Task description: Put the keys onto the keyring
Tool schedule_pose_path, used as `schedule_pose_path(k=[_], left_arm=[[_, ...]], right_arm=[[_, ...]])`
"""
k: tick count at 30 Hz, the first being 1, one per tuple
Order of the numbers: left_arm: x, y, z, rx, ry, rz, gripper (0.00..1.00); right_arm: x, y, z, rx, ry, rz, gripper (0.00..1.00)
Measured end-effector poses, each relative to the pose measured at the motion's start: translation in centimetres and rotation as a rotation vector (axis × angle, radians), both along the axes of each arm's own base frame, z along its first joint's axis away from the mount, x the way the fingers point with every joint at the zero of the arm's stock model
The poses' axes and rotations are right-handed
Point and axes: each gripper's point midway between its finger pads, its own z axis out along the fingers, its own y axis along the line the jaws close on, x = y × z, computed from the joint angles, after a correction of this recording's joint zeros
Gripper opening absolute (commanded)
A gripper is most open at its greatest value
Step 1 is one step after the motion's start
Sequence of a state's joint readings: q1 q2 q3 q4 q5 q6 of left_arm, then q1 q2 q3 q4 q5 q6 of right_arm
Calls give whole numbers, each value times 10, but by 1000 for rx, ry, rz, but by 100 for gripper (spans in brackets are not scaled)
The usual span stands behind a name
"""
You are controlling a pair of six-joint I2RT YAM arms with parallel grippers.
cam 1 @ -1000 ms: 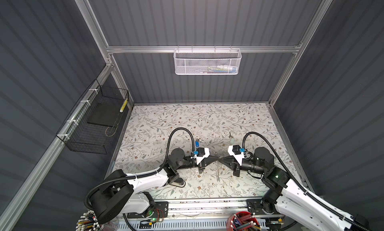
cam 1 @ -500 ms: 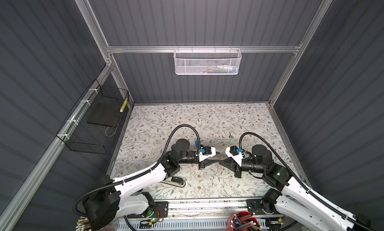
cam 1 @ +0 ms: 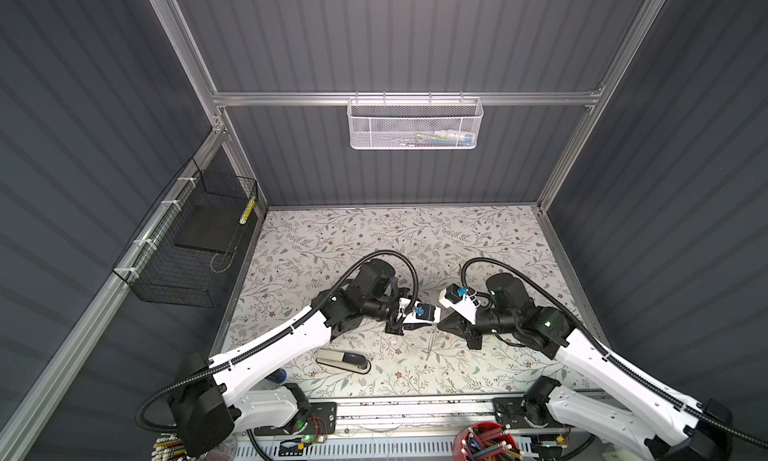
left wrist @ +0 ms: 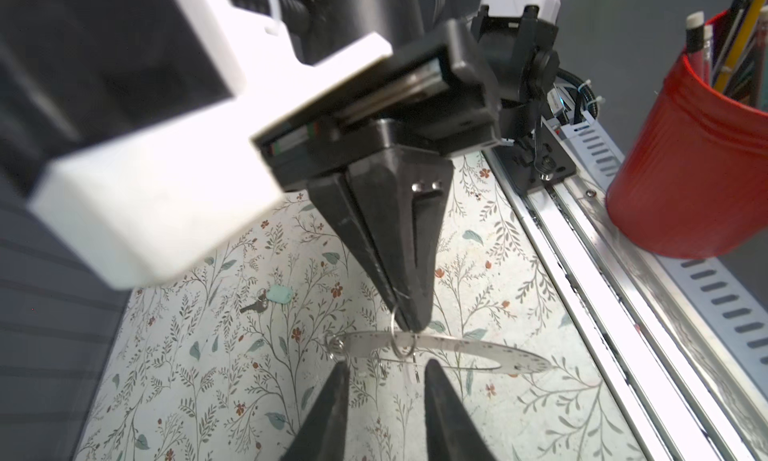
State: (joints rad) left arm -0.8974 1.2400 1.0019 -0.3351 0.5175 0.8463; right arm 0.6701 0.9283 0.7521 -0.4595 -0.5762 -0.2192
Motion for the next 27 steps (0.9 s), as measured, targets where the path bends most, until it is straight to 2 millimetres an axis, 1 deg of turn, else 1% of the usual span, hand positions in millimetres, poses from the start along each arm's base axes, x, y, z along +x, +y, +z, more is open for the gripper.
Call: schedule_pose_path(k=[3, 7, 11, 15, 21, 27], left_arm=[[1, 0, -2, 23, -5, -1, 32], [1, -2, -4, 31, -16, 6, 31], [3, -7, -1, 23, -45, 20, 30], [4, -11, 2, 13, -70, 25, 27], [3, -17, -8, 34, -64, 22, 25], [2, -20, -13, 49, -62, 20, 20]], right_arm=[[1, 1, 2, -8, 8, 2, 0], [2, 2, 1, -23, 25, 3, 0], [2, 2, -4, -36, 41, 5, 0], [2, 2, -5, -41, 46, 7, 0], [2, 4, -2, -37, 43, 13, 0], [1, 4, -4, -42, 47, 14, 0]])
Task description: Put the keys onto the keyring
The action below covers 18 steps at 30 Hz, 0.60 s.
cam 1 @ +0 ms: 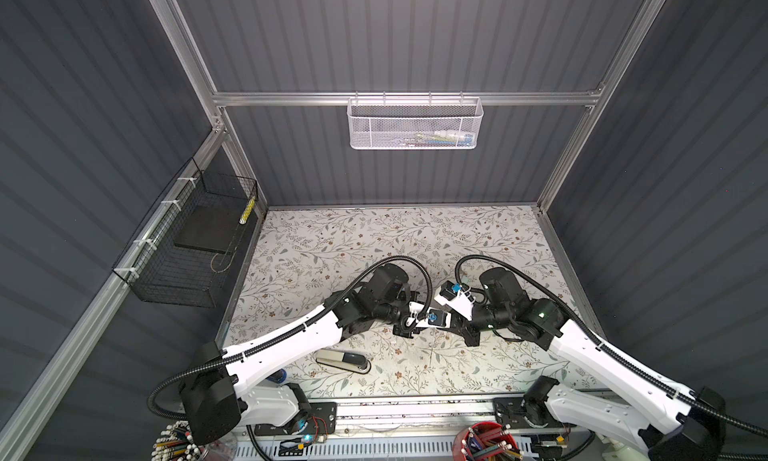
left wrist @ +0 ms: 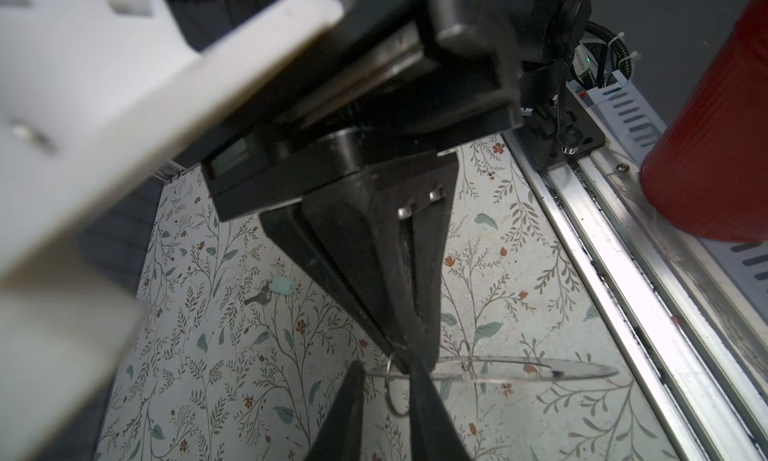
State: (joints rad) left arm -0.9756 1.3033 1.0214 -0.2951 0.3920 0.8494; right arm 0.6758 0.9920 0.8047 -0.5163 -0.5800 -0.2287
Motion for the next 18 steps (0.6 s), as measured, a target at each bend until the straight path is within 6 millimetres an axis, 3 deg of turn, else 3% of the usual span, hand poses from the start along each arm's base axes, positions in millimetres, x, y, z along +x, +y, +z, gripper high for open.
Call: schedule_pose_path(k=[15, 18], left_arm=[[0, -5, -7, 38, 35, -7, 0], [-2, -6, -7, 36, 52, -8, 0]], right_arm=[[1, -5, -4, -50, -74, 17, 0], [1, -7, -4, -66, -98, 19, 16]])
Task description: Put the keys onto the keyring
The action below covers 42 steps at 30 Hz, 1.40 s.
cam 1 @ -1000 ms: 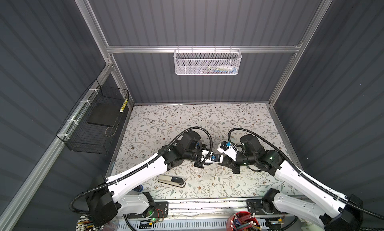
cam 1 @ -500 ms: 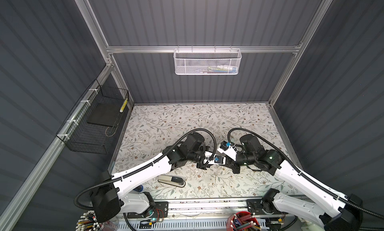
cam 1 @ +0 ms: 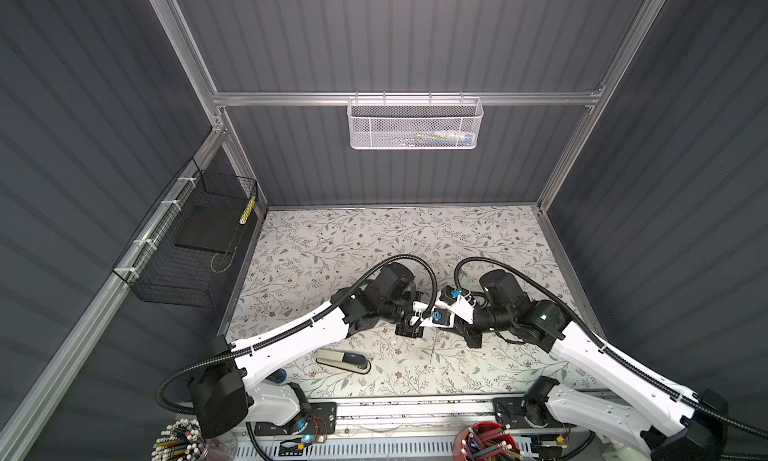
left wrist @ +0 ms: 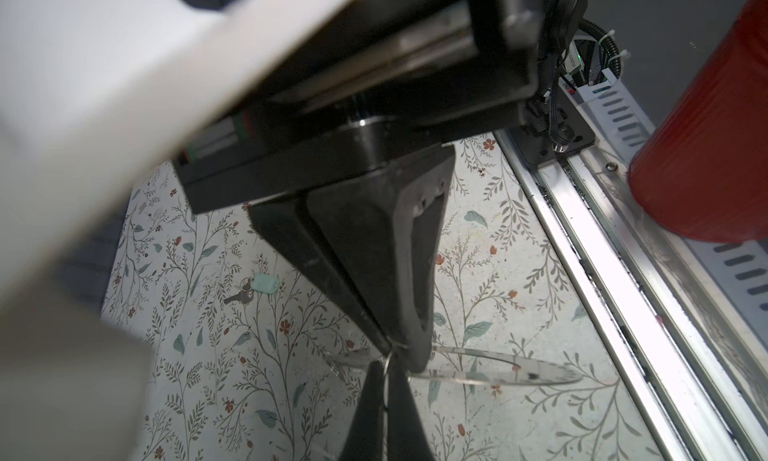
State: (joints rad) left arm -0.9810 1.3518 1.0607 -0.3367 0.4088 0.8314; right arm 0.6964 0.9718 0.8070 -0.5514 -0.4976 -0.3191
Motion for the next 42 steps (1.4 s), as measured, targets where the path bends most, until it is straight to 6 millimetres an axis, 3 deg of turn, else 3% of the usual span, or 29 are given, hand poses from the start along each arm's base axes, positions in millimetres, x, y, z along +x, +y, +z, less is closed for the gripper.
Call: schedule_pose_path(k=[5, 11, 20, 29, 42], left_arm=[[4, 5, 0, -69, 63, 29, 0], [19, 27, 4, -251, 194, 109, 0], [17, 21, 48, -510, 267, 65, 0], [15, 21, 73, -664, 314, 53, 0], [13, 20, 84, -721, 351, 24, 0]], right_arm=[[6, -10, 17, -12, -115, -28, 31], [7, -25, 50, 89, -300, -93, 37], [10, -22, 36, 161, -283, -135, 36], [13, -7, 54, 298, -302, -123, 29], [12, 2, 78, 439, -345, -97, 24]])
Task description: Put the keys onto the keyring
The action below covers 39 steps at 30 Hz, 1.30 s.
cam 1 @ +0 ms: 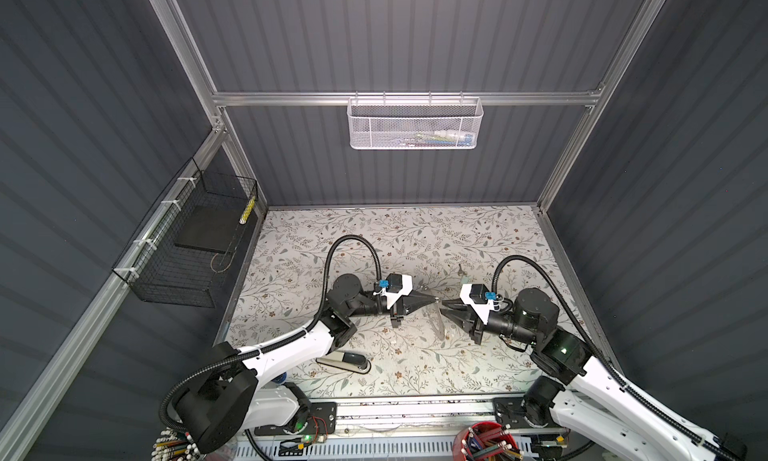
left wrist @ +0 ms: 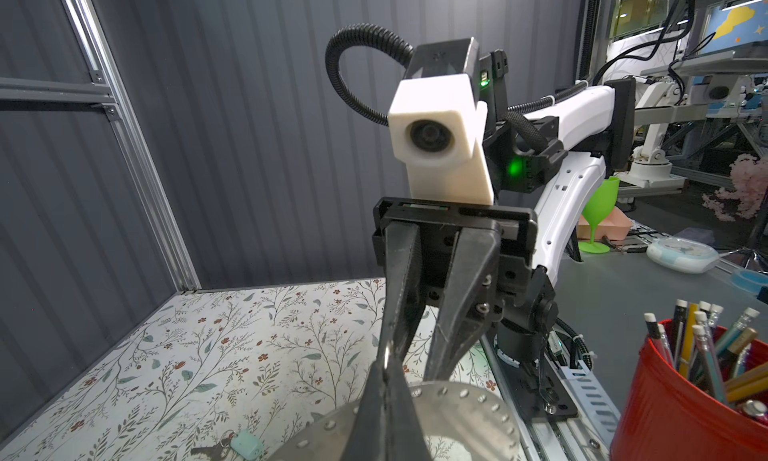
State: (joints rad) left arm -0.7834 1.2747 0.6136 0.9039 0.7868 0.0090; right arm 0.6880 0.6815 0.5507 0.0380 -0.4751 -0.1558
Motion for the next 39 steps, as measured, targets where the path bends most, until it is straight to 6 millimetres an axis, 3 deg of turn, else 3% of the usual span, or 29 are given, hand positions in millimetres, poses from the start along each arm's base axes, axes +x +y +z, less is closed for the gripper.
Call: schedule_pose_path(k=[6, 26, 31, 36, 39], left_arm=[[-2, 0, 2, -9, 3, -14, 0], [-4, 0, 2, -14, 21, -43, 0], [-4, 0, 1, -14, 23, -49, 0], [-3, 0, -6, 15, 14, -39, 31], [-3, 3, -13, 86, -15, -7, 37]], right_arm=[[2, 3, 8, 36, -17, 8, 23], [-1, 8, 11, 62, -30, 44, 0], [-2, 8, 11, 63, -30, 48, 0], [-2, 8, 4, 40, -17, 45, 0], [-1, 5, -8, -11, 11, 30, 0]])
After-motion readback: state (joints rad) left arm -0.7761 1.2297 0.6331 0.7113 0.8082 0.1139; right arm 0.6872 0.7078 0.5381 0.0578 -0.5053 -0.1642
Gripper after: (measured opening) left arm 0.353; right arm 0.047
